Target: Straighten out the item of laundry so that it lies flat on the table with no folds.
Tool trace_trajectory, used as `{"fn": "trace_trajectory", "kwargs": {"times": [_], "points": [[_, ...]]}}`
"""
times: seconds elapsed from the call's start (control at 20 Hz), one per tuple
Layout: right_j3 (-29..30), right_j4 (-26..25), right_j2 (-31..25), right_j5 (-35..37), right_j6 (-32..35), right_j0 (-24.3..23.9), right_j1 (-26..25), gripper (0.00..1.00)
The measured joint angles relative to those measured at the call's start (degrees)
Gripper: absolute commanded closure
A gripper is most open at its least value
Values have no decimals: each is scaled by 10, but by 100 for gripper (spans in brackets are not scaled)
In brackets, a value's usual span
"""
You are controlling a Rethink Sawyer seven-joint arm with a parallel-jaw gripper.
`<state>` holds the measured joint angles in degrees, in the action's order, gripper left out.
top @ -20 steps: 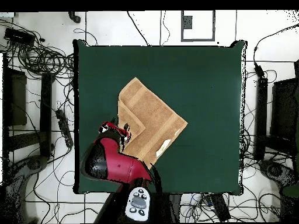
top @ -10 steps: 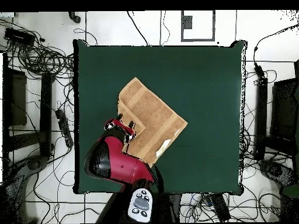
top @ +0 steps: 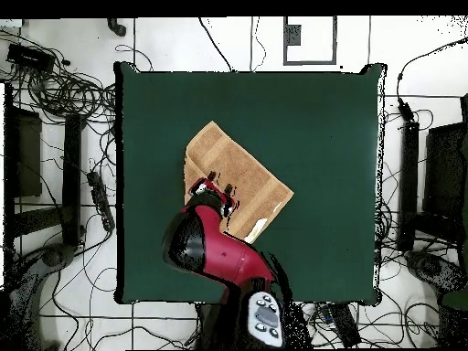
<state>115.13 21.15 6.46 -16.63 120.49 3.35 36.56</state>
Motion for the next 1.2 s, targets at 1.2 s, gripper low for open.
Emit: {"fn": "trace_trajectory", "kwargs": {"times": [1.2], "points": [[0,-55,-48,54,0,-57,-52,0]]}}
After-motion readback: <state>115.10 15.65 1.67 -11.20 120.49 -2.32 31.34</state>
